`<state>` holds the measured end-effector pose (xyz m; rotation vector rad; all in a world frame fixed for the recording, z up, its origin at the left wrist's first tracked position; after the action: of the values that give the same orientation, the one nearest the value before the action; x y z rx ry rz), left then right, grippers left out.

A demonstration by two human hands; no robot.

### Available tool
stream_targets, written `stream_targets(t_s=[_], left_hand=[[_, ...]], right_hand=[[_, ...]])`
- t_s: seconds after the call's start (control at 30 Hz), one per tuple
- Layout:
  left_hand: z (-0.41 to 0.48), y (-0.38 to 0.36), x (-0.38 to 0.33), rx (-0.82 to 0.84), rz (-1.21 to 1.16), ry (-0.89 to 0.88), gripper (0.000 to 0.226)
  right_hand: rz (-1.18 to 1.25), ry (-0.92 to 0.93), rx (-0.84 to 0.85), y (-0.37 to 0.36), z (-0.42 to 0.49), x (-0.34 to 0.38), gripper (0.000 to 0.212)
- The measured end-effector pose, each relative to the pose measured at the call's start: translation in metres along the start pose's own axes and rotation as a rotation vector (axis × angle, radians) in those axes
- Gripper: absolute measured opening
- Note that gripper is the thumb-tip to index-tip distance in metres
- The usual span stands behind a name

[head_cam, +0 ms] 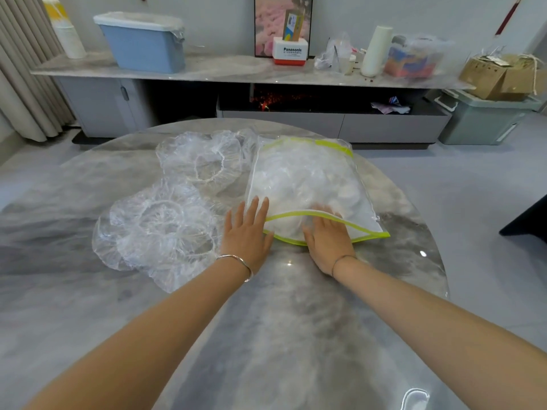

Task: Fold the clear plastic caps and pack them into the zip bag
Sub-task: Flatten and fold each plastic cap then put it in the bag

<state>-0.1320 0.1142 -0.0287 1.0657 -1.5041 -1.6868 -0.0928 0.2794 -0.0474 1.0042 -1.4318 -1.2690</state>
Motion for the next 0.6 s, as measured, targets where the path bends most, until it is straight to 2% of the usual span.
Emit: stream_targets(t_s=[0.1,0.23,0.37,0.53,0.6], left_hand=[[-0.024,-0.002,0.018,0.007,0.041,0.041,0.072],[-0.054,0.006,0.05,0.001,0.107,0.124,0.064],[-0.071,0.018,0.099,-0.018,0.034,0.231,0.06],[-0.084,0.03,0.129,-0.101,-0.135,0.272,0.021],[-0.092,0.039,0.129,-0.175,-0.234,0.284,0.014]], right_hand=[[0.011,0.024,0.032,-0.003,-0.034,0.009,0.055],[0.07,0.154,0.107,0.0,-0.076,0.027,0.064],[0.107,0.295,0.158,0.015,-0.104,0.055,0.054],[0.117,0.363,0.182,0.029,-0.125,0.08,0.051],[0.143,0.369,0.16,0.036,-0.132,0.087,0.048]])
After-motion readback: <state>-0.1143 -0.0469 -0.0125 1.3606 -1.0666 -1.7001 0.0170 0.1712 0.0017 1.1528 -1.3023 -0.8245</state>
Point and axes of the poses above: each hand's wrist, its own z-axis towards the middle knuckle, its own y-axis out of the back of the hand, x = y × z, the point moved 5 cm from there along z, towards the middle knuckle, and after that the axes turned 3 degrees about x, right-handed, at the moved point
